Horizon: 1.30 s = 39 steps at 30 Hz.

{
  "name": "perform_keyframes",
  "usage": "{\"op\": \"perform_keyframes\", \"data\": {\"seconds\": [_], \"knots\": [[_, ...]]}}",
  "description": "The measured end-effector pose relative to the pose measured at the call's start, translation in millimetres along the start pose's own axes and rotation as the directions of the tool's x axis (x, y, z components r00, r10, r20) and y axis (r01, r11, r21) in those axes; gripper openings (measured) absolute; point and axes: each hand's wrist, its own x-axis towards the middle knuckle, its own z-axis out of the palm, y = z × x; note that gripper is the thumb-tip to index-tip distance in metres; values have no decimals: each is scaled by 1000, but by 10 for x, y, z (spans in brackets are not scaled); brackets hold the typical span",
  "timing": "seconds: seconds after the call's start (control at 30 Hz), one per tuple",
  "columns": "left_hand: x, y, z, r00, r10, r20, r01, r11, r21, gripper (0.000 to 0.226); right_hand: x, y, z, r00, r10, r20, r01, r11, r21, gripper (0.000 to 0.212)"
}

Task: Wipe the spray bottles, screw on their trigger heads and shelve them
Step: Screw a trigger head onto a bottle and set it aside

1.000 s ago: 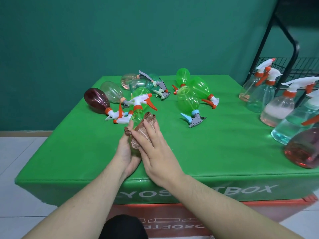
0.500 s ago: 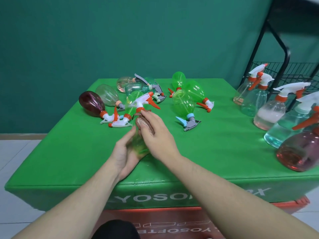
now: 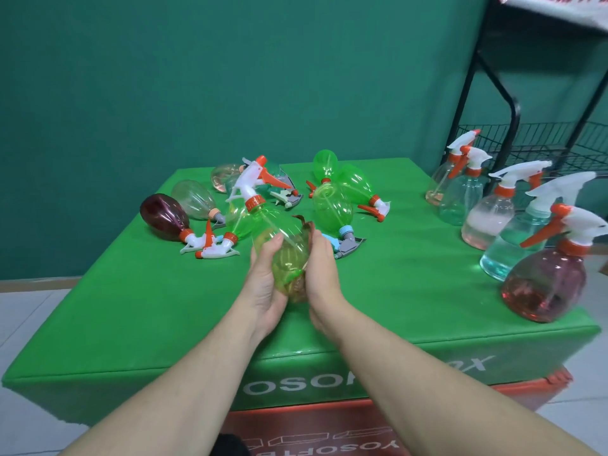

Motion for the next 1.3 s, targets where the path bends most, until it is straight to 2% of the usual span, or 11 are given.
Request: {"op": "perform_keyframes", "data": {"seconds": [0.07,0.13,0.3,0.43,0.5,0.67,0.83,1.0,1.3], "knots": [[-26,-44,98,1000,20,-22,-18,998,67,90,76,145,-17,994,103,17,-105,981,163,75],[-17,-94,151,997,58,-49,-51,990,135,90,136,210,-73,986,165,35,-168,955,243,90],[-18,-151,288,990,139,-11,-130,946,298,79,-4,-62,-272,971,238,32,-237,932,274,68],[50,-186,389,983,172,60,-180,882,436,76,1,-140,-534,978,207,16,-206,960,190,52],[93,-209,446,980,192,55,-194,842,504,76,-30,-162,-669,983,182,23,-184,979,91,50],[234,-268,601,972,235,-6,-186,787,588,91,-97,-267,-1091,997,74,31,-71,992,-104,27],[439,-340,805,971,239,-28,-154,703,695,100,-26,-424,-1553,1000,3,-13,-5,987,-158,17],[705,-446,1222,974,222,37,-180,668,722,99,211,-501,-1883,997,-43,-61,23,953,-302,33],[1503,-711,2064,969,206,134,-230,566,792,92,675,-616,-2181,988,-99,-120,39,904,-426,41]]}}
